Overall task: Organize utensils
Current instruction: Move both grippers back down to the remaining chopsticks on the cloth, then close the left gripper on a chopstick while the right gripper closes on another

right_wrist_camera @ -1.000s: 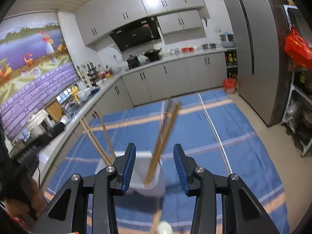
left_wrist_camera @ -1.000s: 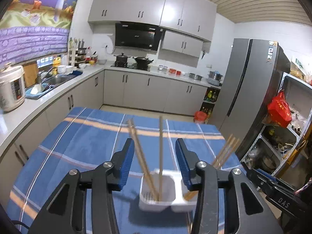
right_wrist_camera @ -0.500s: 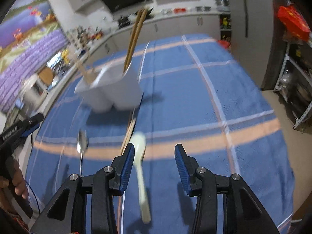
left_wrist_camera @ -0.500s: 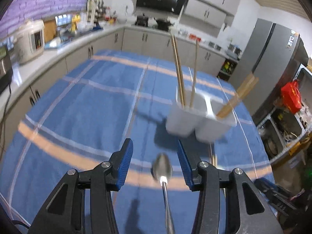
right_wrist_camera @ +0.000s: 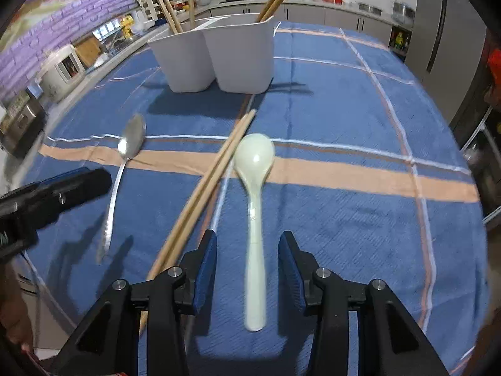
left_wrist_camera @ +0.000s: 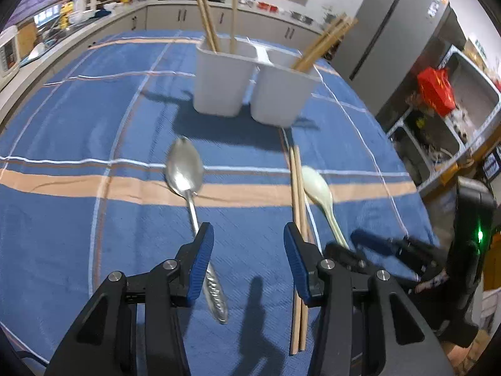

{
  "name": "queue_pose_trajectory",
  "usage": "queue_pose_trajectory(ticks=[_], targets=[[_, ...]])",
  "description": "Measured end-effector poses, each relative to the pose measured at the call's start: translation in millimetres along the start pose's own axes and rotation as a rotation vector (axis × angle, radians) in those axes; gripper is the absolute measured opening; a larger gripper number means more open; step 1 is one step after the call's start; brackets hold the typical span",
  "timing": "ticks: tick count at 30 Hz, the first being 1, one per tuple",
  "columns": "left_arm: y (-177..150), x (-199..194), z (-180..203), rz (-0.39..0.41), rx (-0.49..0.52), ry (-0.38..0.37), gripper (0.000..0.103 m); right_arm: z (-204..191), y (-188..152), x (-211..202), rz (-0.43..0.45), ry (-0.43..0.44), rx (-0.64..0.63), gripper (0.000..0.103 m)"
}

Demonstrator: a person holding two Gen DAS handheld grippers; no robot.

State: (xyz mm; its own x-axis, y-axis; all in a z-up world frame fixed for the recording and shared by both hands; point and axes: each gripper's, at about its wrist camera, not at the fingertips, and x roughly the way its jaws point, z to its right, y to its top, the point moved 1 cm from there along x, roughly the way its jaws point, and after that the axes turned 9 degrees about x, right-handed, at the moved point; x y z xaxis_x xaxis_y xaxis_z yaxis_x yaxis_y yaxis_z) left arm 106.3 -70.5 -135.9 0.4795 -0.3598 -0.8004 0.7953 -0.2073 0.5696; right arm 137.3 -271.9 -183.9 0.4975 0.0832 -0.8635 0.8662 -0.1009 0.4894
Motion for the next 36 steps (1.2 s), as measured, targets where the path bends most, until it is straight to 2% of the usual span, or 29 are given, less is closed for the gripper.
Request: queue_pose_trajectory(ticks=[2, 7, 12, 17, 19, 21, 23, 27, 31, 33, 36], targets=[[-2, 8, 7, -0.017, 0.019, -0.019, 0.045, 8, 2, 0, 0.003, -0.056, 0.009, 0.037], [4, 28, 18, -0.047, 0.036, -0.068, 0.043, 43, 7, -6, 0.004, -0.133, 0.110, 0.031], [8, 46, 27, -0.073, 0.068, -0.095, 0.038, 76, 4, -14, 0.002, -0.163, 0.199, 0.031], [9, 57, 36, -0.087, 0.113, -0.082, 0.026, 82, -1, -19, 0.009, -0.174, 0.209, 0.031], [10, 60, 39, -0.084, 0.138, -0.078, 0.016, 81, -1, -19, 0.012, -0.177, 0.207, 0.031], [11, 61, 41, -0.087, 0.140, -0.096, 0.012, 81, -2, -19, 0.011, -0.175, 0.208, 0.031], [11, 62, 45, -0.079, 0.157, -0.074, 0.011, 81, -1, -18, 0.008, -0.166, 0.219, 0.031], [14, 66, 48, -0.076, 0.186, -0.027, 0.007, 81, -1, -32, 0.060, -0.124, 0.276, 0.031], [15, 64, 40, -0.091, 0.149, -0.024, 0.006, 61, 3, -44, 0.107, -0.009, 0.239, 0.031], [12, 60, 31, -0.103, 0.115, -0.032, 0.006, 43, 6, -40, 0.071, 0.102, 0.197, 0.031], [4, 52, 15, -0.124, 0.044, -0.060, 0.006, 20, 10, -27, 0.003, 0.212, 0.155, 0.031]])
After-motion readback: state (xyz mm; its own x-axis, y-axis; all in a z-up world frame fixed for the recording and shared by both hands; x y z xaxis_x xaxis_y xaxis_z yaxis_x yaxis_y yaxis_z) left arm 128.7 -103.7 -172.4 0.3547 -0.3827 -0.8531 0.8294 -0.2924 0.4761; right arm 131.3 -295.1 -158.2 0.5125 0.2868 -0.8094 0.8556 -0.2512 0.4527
